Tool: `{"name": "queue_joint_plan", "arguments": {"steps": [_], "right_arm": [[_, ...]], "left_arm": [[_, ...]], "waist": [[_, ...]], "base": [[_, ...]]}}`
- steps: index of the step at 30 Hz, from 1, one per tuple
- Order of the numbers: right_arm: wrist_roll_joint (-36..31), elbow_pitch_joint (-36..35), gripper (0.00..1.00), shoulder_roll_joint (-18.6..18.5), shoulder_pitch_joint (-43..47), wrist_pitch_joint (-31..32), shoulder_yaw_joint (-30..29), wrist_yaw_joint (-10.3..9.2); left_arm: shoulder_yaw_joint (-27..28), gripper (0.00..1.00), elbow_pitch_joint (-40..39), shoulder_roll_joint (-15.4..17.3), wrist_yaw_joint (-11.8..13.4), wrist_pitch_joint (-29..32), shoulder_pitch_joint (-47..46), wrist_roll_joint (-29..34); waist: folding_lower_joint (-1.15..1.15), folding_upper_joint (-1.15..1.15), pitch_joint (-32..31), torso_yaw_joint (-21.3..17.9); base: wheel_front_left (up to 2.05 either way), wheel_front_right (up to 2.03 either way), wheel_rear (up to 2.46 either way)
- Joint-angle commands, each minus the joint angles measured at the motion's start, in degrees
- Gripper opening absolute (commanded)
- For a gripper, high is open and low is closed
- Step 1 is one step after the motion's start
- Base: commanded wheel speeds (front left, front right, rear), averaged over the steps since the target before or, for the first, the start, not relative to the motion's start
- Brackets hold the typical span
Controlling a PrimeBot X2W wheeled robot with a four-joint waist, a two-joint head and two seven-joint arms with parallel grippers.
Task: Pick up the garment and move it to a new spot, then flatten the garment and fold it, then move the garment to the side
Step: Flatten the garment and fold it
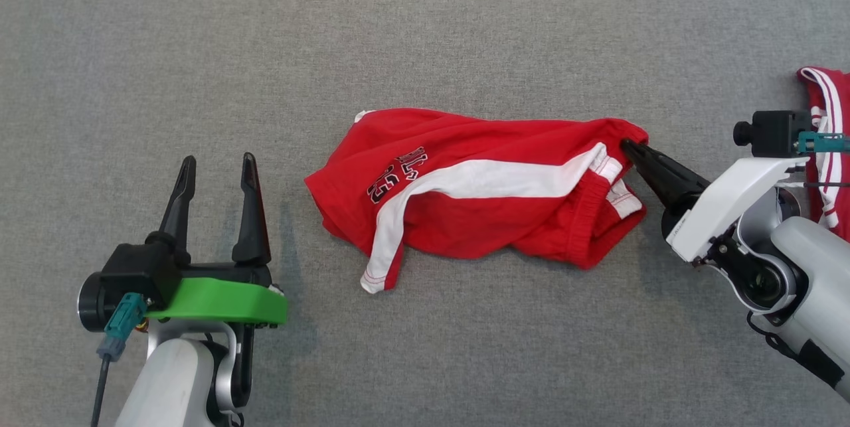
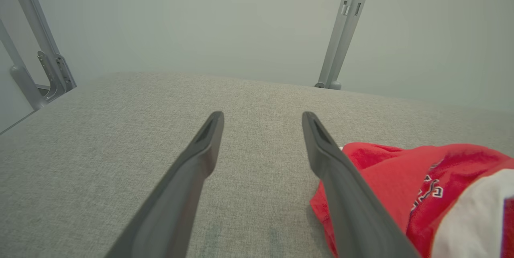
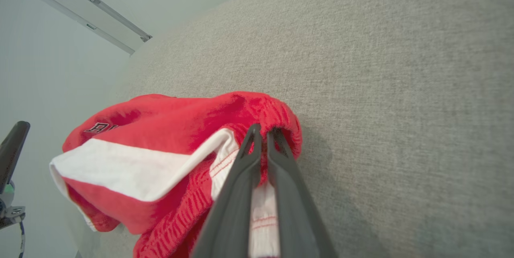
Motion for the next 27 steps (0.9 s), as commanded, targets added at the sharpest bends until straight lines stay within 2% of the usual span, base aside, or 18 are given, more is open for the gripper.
{"name": "queue_joint_plan", "arguments": {"steps": [1,10,15,20,26,27], "right_arm": [[-0.6,0.3,1.0,0.0,-0.4,-1.4,0.5,0.01],[-0.3,-1.8,1.0,-2.3,5.6,-9.8,2.5,0.01],[-4.9,-1.9,1.0,-3.0,8.3,-12.9,-3.0,0.01],[-17.6,-3.5,1.0,2.0,11.1,-12.9,-17.5,0.01],[-37.4,-8.1,1.0,9.7,16.0,-13.0,-32.1,0.01],[-42.9,-9.9,1.0,12.1,18.3,-13.0,-35.1,0.01]], "left_arm": [[0.3,1.0,0.3,0.0,-0.4,-0.4,-0.8,0.9],[1.4,1.0,1.0,0.2,-0.8,-0.4,1.4,1.6],[1.9,1.0,0.7,0.9,-0.5,-0.4,2.5,1.6],[2.2,1.0,0.2,1.8,-0.2,0.1,2.9,1.6],[1.6,1.0,-0.2,2.4,-0.1,1.0,3.6,1.8],[1.3,1.0,-0.3,2.5,-0.1,1.1,3.9,1.8]], "waist": [[-0.01,0.0,-0.4,-0.5],[-0.01,0.0,-4.0,-3.6],[-0.01,0.0,-5.5,-5.9],[-0.01,0.0,-6.7,-8.0],[-0.01,0.0,-8.4,-9.0],[-0.01,0.0,-9.0,-9.1]], "base": [[0.0,0.0,0.0],[0.0,0.0,0.0],[0.0,0.0,0.0],[0.0,0.0,0.0],[0.0,0.0,0.0],[0.0,0.0,0.0]]}}
